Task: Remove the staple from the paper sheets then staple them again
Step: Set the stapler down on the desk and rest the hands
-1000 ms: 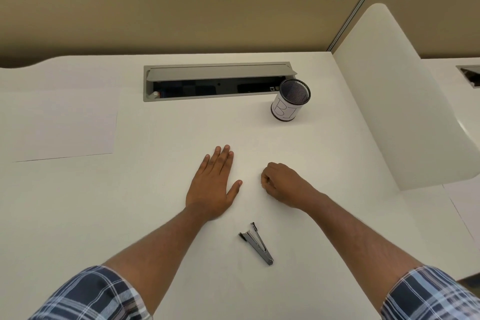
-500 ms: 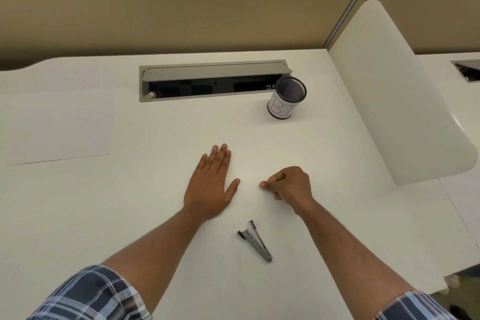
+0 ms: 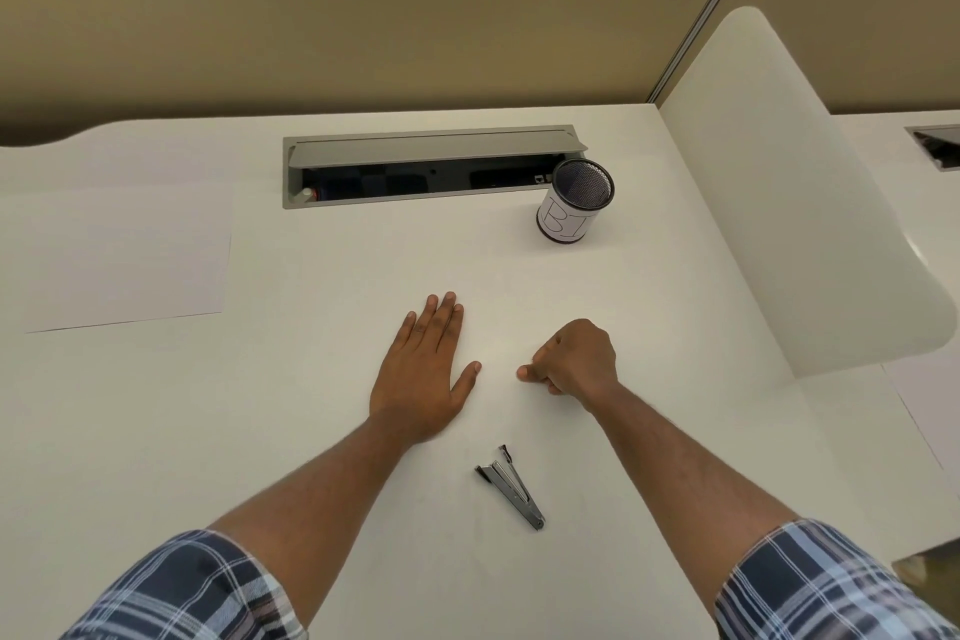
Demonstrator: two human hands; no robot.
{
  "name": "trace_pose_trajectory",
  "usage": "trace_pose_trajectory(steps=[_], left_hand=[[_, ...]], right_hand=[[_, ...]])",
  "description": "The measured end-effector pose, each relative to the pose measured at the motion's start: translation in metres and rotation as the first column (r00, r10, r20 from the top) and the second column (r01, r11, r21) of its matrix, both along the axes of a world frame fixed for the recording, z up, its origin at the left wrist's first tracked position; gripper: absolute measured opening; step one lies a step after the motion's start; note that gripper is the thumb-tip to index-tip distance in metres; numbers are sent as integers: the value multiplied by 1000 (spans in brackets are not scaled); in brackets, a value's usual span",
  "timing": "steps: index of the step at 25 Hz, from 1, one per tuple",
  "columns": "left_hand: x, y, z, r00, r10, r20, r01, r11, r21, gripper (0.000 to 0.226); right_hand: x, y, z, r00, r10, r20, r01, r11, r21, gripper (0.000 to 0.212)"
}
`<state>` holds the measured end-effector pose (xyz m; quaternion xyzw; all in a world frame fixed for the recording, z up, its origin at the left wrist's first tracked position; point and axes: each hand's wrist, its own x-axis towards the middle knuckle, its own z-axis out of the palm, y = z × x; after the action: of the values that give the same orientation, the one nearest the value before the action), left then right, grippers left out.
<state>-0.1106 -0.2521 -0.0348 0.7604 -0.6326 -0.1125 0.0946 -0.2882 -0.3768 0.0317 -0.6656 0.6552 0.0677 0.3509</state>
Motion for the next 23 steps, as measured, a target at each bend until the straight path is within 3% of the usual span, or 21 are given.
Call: trace_pose_trajectory(steps=[2, 6, 9, 17, 23], left_hand=[[0, 0, 1, 1000, 7, -17, -7, 1000, -17, 75], [1, 1, 0, 1000, 4, -10, -5, 1000, -26, 74], [1, 0, -1, 1000, 2, -11, -2, 1000, -25, 74], [1, 0, -1, 1000, 2, 7, -2, 1000, -10, 75], [1, 0, 0, 1000, 0, 4, 0, 1000, -13, 75]], right_hand=[[-4, -2, -1, 999, 12, 33, -13, 1000, 25, 41], [-27, -9, -3, 918, -203, 342, 118, 960, 252, 19], [-31, -5, -1, 880, -275, 387, 132, 925, 356, 9], [-32, 2, -2, 799, -356, 484, 188, 913, 361, 9], [-25, -2, 2, 791, -293, 538, 168, 948, 269, 10]])
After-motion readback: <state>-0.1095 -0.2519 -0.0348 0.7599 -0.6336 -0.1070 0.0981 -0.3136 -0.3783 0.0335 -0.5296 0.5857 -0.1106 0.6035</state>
